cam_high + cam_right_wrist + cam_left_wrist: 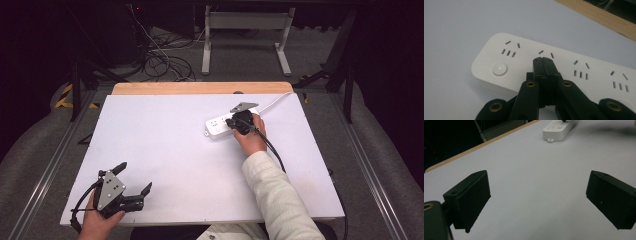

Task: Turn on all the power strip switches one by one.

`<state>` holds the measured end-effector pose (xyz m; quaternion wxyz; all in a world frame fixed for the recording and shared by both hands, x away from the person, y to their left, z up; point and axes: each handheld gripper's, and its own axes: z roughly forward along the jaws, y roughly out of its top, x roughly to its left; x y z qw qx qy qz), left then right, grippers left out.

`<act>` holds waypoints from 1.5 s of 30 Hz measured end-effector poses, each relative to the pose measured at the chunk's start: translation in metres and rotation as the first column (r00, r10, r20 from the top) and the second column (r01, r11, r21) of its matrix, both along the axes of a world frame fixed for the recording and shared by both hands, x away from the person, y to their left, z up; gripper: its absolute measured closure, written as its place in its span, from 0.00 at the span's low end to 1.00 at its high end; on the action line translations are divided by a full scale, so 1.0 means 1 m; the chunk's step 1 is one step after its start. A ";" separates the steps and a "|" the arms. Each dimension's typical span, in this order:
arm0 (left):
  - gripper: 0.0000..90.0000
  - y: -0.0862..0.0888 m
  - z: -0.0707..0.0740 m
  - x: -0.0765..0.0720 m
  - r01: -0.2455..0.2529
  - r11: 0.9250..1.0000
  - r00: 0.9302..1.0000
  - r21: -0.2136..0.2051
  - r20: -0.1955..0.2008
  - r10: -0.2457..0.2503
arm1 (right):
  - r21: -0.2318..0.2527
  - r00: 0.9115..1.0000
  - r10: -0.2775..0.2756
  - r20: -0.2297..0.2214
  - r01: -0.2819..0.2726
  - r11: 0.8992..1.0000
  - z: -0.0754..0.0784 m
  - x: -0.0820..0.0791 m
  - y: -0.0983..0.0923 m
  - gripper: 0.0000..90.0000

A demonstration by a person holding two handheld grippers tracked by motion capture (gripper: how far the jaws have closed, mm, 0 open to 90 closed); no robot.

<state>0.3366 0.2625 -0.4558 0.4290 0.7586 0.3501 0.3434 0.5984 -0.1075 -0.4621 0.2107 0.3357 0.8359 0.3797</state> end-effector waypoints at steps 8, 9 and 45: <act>0.06 0.000 0.000 0.000 0.002 1.000 1.000 -0.001 0.000 -0.002 | -0.003 1.000 -0.001 0.000 0.001 1.000 -0.001 -0.001 0.000 1.00; 0.06 0.000 0.000 0.000 0.002 1.000 1.000 -0.001 0.000 -0.002 | -0.001 1.000 -0.002 -0.001 0.002 1.000 -0.001 -0.001 0.000 1.00; 0.06 0.000 0.000 0.001 0.000 1.000 1.000 -0.003 -0.004 0.000 | -0.038 0.998 -0.034 0.045 0.035 0.999 0.007 -0.008 0.007 1.00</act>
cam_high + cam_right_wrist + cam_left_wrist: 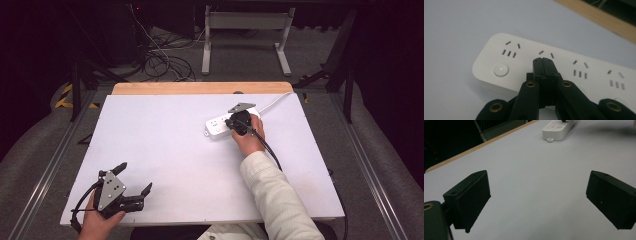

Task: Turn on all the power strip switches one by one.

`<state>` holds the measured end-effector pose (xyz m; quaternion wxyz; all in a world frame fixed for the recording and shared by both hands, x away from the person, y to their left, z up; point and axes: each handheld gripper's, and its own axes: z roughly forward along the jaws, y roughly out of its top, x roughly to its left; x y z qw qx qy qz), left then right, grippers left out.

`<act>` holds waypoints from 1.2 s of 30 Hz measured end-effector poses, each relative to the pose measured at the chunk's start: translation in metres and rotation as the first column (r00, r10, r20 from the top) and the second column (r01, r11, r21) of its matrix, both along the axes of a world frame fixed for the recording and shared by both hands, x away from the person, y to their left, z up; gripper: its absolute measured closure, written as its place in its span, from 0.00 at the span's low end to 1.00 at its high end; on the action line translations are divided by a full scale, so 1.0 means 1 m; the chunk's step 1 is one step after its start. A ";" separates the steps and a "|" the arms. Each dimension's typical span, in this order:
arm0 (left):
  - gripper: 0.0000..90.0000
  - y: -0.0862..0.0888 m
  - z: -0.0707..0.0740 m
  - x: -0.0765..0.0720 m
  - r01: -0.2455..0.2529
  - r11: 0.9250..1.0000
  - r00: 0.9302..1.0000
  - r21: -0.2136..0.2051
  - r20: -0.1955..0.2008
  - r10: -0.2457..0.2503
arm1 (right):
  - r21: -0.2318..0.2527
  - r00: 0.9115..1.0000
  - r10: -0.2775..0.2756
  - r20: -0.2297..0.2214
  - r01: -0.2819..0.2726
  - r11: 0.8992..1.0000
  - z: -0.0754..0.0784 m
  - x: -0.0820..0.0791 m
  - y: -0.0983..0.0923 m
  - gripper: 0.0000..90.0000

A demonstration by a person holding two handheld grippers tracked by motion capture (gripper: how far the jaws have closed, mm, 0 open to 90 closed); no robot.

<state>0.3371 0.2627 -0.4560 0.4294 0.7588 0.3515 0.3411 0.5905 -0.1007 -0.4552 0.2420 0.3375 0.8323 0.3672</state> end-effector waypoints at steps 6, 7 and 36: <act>0.06 0.000 -0.001 0.002 -0.001 1.000 1.000 0.000 -0.008 0.001 | 0.054 0.999 0.016 0.036 -0.018 0.998 0.017 -0.004 -0.007 1.00; 0.06 0.000 -0.001 0.002 -0.001 1.000 1.000 0.000 -0.006 0.001 | 0.079 1.000 0.011 0.028 -0.013 0.997 0.019 -0.002 -0.012 1.00; 0.06 0.001 -0.001 0.001 -0.005 1.000 1.000 0.000 -0.006 0.005 | 0.030 0.998 -0.042 -0.044 0.043 0.999 0.003 0.022 -0.040 1.00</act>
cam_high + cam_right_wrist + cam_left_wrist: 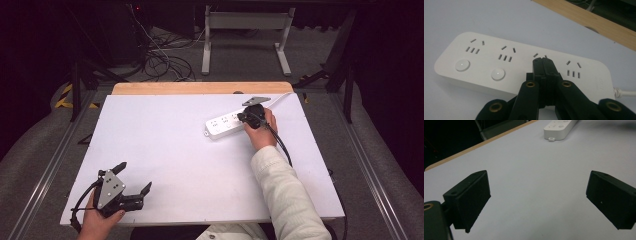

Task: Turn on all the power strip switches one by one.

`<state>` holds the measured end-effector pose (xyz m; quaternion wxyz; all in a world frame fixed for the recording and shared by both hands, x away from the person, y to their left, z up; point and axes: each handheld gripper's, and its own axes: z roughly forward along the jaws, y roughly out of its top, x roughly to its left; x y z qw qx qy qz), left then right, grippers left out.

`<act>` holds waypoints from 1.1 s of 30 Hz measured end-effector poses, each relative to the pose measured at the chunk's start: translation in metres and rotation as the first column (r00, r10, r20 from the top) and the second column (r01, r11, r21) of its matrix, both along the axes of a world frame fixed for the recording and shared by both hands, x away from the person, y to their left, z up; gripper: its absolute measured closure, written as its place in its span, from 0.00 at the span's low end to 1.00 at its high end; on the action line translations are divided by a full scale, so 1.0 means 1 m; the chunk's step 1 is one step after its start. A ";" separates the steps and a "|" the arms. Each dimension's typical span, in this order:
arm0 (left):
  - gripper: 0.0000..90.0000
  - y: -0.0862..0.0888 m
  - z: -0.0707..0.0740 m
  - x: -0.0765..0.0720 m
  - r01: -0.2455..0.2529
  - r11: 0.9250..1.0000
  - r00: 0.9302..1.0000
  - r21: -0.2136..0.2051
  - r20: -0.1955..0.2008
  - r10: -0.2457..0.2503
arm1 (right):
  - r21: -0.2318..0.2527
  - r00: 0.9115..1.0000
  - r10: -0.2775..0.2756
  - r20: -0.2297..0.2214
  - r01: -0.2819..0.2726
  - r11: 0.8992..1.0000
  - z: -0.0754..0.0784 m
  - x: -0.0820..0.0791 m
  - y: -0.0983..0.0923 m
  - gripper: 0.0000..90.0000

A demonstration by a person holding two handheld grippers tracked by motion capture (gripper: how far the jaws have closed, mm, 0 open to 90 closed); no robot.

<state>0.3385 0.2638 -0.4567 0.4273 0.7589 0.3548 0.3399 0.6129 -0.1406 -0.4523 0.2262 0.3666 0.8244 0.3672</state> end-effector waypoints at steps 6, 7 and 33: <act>0.06 0.001 0.000 0.000 -0.001 1.000 1.000 0.002 0.003 0.001 | -0.008 1.000 0.003 -0.020 -0.003 1.000 -0.005 0.000 0.001 1.00; 0.06 0.001 0.000 0.000 -0.002 1.000 1.000 0.002 0.005 0.002 | -0.008 1.000 0.003 -0.020 -0.003 1.000 -0.005 0.000 0.001 1.00; 0.06 -0.001 0.001 -0.001 0.001 1.000 1.000 0.006 0.008 -0.001 | -0.001 1.000 -0.024 0.003 0.024 1.000 -0.011 -0.004 0.003 1.00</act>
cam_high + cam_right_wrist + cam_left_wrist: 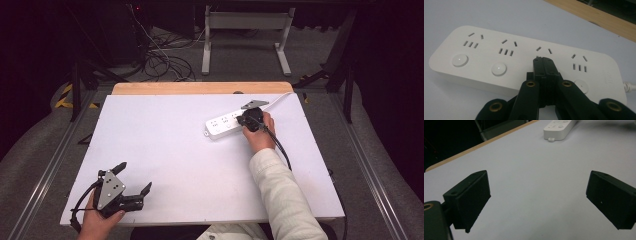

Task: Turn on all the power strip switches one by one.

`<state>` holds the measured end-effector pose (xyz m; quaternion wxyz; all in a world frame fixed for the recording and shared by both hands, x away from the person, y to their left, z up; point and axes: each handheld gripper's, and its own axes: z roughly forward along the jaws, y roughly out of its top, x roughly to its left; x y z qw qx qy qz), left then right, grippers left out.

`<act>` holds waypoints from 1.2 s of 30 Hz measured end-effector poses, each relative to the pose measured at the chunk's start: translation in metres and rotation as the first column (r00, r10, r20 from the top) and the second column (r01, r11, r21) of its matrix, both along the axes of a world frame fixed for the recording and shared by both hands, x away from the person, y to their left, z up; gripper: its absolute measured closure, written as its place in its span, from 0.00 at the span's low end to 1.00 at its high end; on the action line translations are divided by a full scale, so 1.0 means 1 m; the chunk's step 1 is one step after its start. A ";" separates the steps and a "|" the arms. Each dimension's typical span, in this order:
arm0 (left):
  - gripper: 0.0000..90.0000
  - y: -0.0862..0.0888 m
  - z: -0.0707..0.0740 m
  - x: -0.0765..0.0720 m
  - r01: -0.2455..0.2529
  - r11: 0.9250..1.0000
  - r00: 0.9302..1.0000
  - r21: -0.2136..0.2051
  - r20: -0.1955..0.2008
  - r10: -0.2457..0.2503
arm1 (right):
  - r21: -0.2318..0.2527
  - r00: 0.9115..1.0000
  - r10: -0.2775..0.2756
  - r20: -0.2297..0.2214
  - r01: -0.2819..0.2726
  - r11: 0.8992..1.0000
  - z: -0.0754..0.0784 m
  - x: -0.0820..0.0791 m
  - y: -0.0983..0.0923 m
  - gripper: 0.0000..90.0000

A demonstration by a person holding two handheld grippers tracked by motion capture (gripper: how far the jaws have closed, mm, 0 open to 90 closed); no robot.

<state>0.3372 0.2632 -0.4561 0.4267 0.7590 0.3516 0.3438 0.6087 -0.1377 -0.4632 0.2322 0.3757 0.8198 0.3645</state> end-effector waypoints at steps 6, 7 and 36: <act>0.06 0.000 0.000 0.000 0.002 1.000 1.000 0.000 0.000 -0.002 | -0.025 1.000 -0.008 0.007 0.008 1.000 0.000 -0.001 0.003 1.00; 0.06 0.000 0.000 0.000 0.002 1.000 1.000 -0.001 0.000 -0.002 | -0.025 1.000 -0.008 0.007 0.008 1.000 0.000 -0.001 0.003 1.00; 0.06 0.001 0.000 0.001 -0.002 1.000 1.000 -0.005 -0.002 0.002 | 0.040 0.995 0.026 0.091 -0.030 0.999 0.038 -0.008 0.003 1.00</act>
